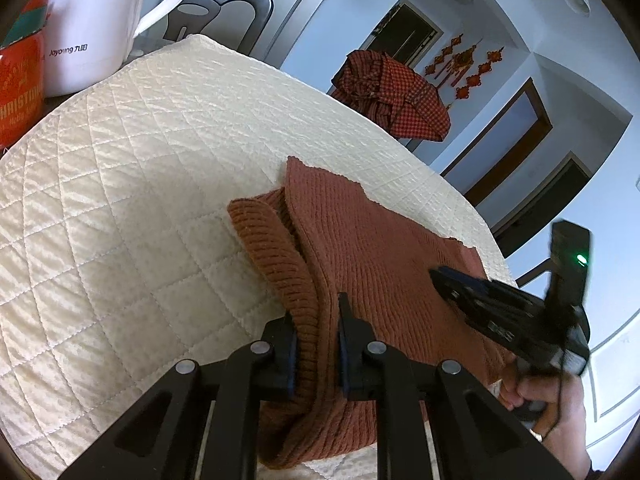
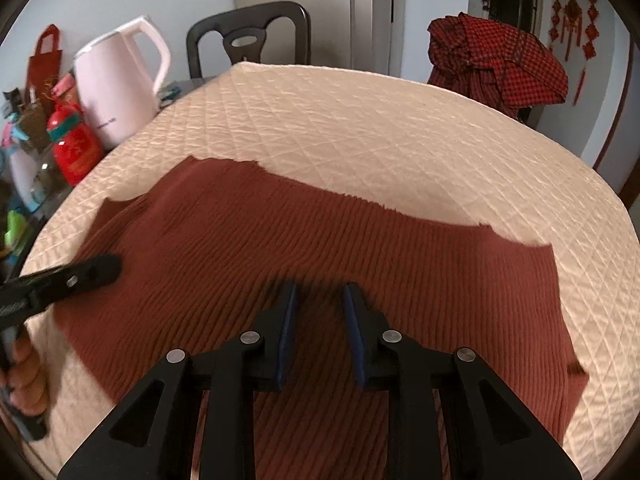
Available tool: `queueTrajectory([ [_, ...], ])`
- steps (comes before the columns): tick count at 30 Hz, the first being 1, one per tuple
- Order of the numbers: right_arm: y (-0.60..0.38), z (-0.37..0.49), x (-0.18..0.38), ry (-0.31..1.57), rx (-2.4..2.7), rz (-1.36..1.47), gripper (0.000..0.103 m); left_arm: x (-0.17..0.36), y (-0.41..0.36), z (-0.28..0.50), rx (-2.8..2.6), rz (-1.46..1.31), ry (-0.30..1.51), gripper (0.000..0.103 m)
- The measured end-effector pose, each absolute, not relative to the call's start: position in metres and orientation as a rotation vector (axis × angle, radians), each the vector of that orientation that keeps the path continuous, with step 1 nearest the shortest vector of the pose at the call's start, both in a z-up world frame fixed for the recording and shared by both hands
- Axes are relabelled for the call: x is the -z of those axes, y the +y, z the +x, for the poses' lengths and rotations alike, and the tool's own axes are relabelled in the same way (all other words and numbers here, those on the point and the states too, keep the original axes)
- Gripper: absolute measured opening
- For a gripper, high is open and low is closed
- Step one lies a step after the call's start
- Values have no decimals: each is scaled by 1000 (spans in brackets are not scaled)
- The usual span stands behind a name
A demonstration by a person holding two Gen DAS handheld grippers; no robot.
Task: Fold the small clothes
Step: 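Grasp the folded sweater edge with the left gripper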
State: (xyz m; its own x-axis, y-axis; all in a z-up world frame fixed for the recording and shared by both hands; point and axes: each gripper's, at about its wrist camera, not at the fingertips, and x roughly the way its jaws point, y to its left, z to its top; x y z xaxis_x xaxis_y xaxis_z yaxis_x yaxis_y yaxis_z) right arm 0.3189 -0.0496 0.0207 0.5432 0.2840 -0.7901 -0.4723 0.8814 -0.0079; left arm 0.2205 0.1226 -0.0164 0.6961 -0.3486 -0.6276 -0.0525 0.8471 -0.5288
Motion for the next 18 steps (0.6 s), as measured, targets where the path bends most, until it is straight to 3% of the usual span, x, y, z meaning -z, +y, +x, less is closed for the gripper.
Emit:
queueTrajectory([
  [5, -51, 323, -30, 905, -440, -237, 25, 19, 126, 219, 184, -567, 793, 17],
  [18, -70, 219, -28, 814, -491, -327, 25, 18, 126, 220, 185, -554, 797, 17],
])
